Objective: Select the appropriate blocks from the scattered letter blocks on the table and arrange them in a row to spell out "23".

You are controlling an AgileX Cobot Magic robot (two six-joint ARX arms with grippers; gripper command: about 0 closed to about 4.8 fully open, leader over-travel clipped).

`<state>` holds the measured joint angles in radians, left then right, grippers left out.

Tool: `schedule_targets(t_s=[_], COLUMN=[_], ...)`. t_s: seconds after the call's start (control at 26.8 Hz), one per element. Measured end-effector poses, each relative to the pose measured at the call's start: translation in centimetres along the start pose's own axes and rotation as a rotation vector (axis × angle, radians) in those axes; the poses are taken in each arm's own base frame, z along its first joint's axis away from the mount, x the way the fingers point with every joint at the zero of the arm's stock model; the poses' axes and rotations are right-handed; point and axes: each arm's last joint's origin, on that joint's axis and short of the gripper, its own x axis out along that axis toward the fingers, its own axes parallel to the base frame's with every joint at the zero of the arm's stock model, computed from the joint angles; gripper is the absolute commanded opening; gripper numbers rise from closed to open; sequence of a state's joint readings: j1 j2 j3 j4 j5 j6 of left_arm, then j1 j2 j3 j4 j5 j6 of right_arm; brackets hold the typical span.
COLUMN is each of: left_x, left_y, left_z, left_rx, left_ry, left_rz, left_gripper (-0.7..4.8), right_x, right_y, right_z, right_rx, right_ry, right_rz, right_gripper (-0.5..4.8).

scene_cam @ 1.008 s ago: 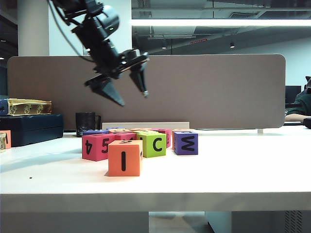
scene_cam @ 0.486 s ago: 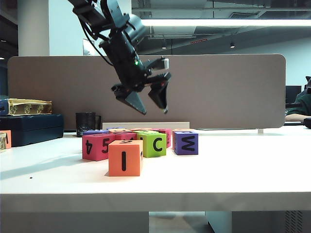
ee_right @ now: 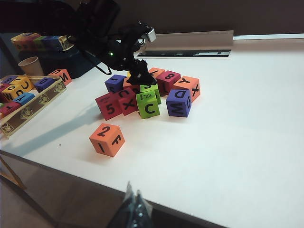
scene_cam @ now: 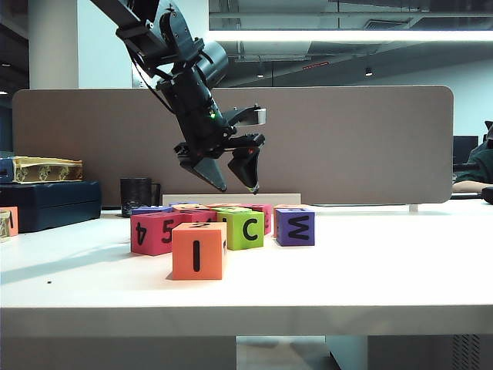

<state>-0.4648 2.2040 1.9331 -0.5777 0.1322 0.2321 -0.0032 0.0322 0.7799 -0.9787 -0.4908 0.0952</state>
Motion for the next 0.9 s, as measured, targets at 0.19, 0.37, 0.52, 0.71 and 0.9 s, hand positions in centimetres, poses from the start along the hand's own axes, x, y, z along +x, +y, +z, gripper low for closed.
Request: schedule_targets(t_s=[0.19, 0.37, 0.52, 0.71, 0.9], left_x=[0.9, 2.0, 2.3, 2.3, 2.3], left_y=[0.3, 0.4, 0.4, 0.3, 0.3], left_z=[-0.1, -0.7, -0.9, -0.9, -0.9], left_rx=[0.001, -0.004, -0.005, -0.004, -0.004], left_ry=[-0.021, 0.001, 0.007, 0.004, 0.004], left_rz=[0.007, -0.003, -0.007, -0.017, -0.019], left_gripper=[3.72, 3.72, 3.72, 3.72, 3.72], right_x=[0.0, 0.0, 0.0, 0.0, 0.0], right_y=[0.0, 0.0, 0.0, 0.1, 0.3], right_z=[0.0, 0.0, 0.0, 0.0, 0.0], right_rx=[0.0, 0.0, 0.0, 0.0, 0.0], right_ry=[0.0, 0.0, 0.0, 0.002, 0.01], right_rz=[0.0, 0.0, 0.0, 0.021, 0.105], right_gripper=[-0.01, -0.01, -0.01, -0.01, -0.01])
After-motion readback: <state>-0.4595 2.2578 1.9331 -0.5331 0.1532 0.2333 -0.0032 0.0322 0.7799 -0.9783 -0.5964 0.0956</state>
